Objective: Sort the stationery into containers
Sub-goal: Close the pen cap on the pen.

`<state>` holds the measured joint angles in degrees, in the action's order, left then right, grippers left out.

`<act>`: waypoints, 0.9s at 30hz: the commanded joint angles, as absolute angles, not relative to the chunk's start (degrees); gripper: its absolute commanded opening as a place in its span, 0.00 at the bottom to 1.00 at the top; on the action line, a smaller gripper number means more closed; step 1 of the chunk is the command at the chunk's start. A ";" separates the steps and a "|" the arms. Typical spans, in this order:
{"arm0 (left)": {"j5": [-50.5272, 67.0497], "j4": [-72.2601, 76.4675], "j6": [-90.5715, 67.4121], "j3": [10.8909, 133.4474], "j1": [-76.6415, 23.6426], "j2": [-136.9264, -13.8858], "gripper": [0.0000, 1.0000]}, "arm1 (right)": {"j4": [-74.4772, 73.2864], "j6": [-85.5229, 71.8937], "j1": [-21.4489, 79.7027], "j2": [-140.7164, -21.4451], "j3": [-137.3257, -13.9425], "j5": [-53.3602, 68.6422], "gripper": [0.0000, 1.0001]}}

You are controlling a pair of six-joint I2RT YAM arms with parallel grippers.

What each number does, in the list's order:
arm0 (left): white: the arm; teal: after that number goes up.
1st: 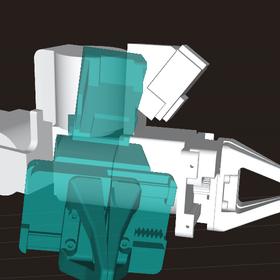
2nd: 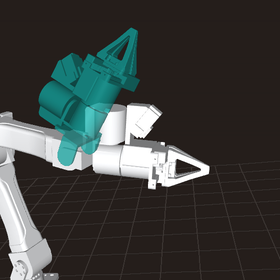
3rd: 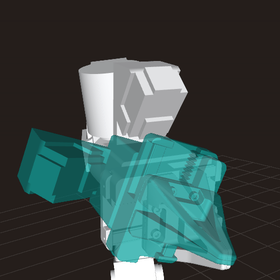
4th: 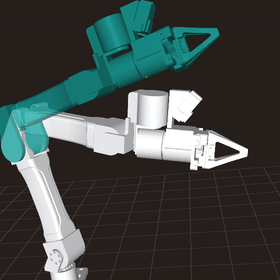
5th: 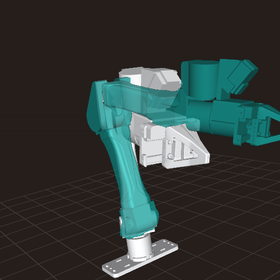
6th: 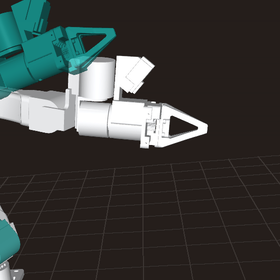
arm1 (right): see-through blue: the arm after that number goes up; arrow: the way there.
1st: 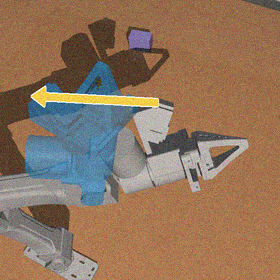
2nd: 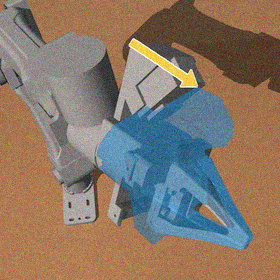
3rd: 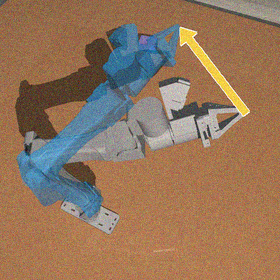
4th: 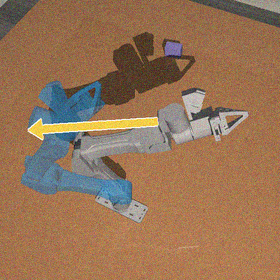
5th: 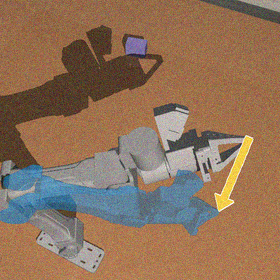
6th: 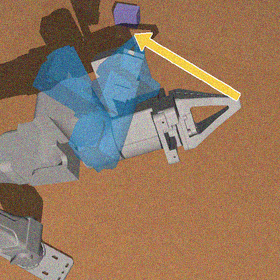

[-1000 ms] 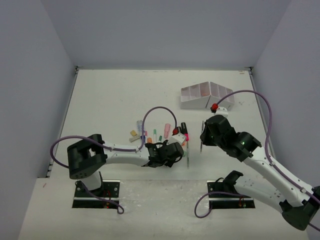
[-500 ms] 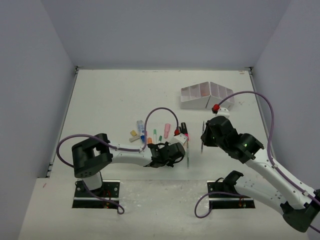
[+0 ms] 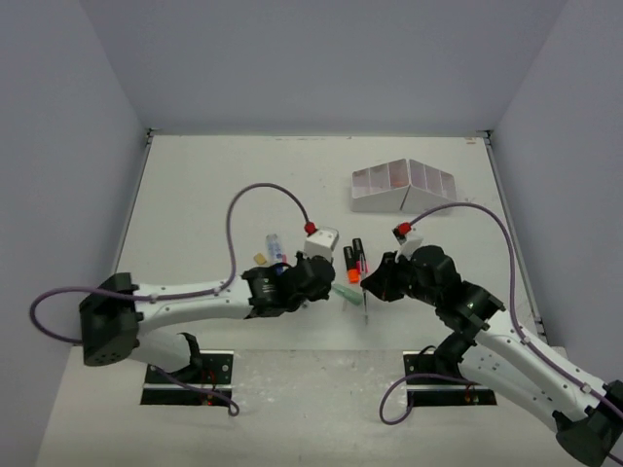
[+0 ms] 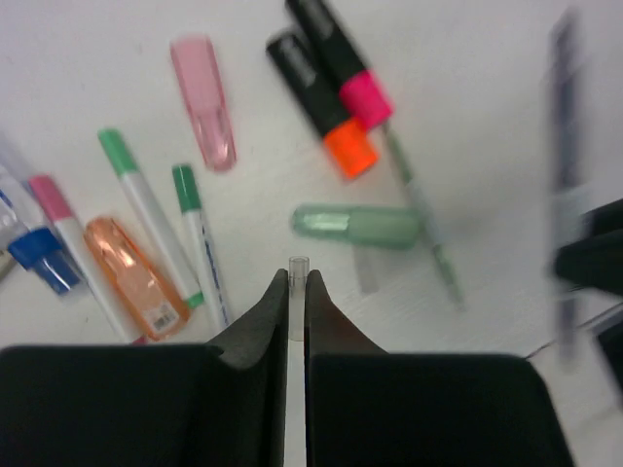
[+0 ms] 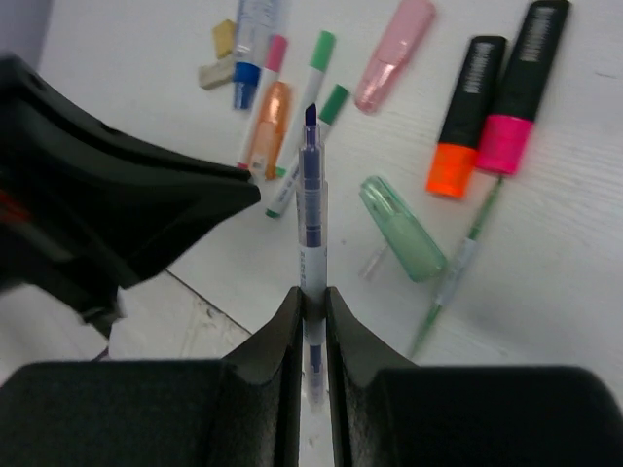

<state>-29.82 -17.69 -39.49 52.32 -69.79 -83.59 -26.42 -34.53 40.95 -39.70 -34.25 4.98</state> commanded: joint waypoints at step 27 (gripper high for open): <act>-1.06 49.13 -43.48 31.70 -56.19 -59.03 0.00 | 9.11 -40.17 41.66 -36.12 -29.53 32.34 0.00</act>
